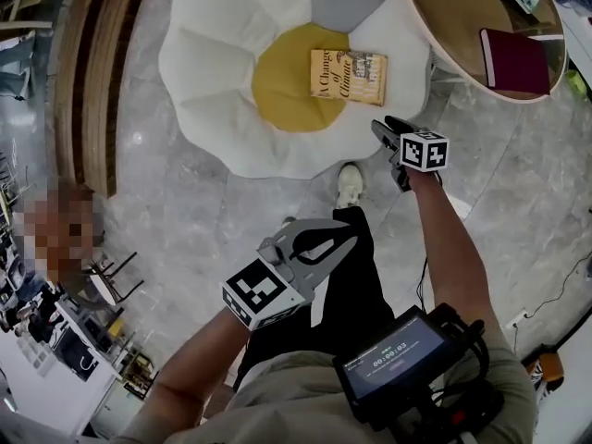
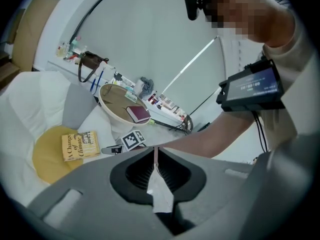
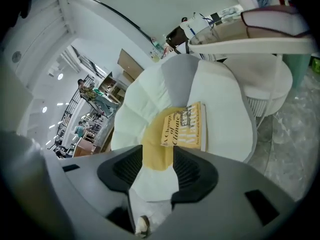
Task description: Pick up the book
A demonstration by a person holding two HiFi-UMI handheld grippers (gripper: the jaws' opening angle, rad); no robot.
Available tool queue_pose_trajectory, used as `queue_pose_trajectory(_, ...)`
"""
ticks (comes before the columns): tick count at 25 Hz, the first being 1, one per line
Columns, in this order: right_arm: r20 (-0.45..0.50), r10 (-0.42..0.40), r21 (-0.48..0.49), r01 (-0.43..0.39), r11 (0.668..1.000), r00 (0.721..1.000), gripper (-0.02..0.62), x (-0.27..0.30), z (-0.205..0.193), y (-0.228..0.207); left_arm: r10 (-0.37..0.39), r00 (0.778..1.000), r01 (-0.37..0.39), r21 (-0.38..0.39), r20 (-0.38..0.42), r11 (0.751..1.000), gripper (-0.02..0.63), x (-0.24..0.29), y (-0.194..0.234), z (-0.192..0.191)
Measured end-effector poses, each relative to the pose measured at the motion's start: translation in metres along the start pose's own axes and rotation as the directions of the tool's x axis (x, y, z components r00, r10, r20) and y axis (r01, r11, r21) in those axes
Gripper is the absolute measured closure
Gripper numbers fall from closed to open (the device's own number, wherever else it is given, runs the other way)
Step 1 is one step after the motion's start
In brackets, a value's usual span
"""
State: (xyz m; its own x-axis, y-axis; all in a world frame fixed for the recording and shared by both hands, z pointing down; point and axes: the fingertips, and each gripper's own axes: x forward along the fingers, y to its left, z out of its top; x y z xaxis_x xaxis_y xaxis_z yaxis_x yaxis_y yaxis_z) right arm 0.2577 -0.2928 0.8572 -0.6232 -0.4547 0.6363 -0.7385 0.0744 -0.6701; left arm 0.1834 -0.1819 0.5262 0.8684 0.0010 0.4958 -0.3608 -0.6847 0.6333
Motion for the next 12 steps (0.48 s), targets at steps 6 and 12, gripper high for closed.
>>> queue_pose_trajectory(6, -0.033, -0.044, 0.008, 0.044, 0.999, 0.998, 0.374, 0.052, -0.003, -0.056, 0.021, 1.0, -0.021, -0.034, -0.001, 0.999, 0.597, 0.014, 0.04, -0.01)
queue_pose_trajectory(12, -0.04, -0.077, 0.018, 0.078, 0.997, 0.996, 0.345, 0.084, 0.002, -0.091, 0.027, 1.0, -0.027, -0.106, -0.005, 0.994, 0.597, 0.016, 0.062, -0.022)
